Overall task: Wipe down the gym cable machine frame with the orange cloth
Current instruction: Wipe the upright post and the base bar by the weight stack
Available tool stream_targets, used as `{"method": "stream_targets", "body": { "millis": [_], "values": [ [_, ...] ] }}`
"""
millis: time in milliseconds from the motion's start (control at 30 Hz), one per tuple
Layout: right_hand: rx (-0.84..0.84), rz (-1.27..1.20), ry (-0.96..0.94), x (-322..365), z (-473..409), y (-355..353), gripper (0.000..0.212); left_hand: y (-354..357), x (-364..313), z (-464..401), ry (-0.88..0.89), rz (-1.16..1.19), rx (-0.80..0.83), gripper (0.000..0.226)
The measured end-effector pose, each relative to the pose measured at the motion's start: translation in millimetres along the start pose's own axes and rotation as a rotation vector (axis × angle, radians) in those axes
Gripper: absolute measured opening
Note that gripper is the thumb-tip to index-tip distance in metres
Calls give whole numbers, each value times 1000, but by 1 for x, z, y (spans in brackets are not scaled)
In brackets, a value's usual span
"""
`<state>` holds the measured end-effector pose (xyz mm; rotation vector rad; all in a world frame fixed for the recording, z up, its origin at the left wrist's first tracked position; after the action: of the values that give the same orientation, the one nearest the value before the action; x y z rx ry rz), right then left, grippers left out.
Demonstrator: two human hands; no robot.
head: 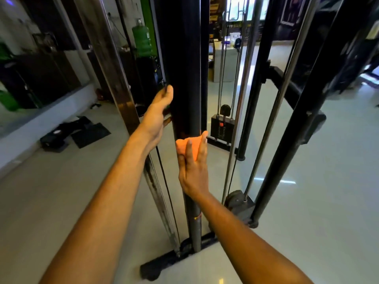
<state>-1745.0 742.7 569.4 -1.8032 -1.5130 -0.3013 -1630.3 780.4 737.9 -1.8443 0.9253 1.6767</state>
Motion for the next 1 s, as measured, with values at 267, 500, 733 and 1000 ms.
{"method": "stream_targets", "body": {
  "millis": [267, 500, 733, 1000],
  "values": [
    [-101, -90, -95, 38, -64, -20, 83, -9, 16, -6, -46, 1, 16, 66],
    [83, 28, -6, -21, 25, 6, 85, -3, 47, 9, -12, -49, 22, 59],
    [-118, -31, -7, 26, -32, -9, 78, -11, 74, 13, -88, -47, 78, 55],
    [108, 115, 39, -27, 60, 20, 96, -13, 86, 22, -112, -91, 138, 56]
  ]
}}
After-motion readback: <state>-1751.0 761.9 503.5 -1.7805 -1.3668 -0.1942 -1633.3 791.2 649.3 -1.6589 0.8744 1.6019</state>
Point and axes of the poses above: each hand's wrist, its own z-axis away from the middle knuckle, its own y-axis out of the palm, x = y × z, the point moved 6 cm from there along -z, towards the middle knuckle, and after that the axes turned 10 degrees about -x, right-handed, at the moved point
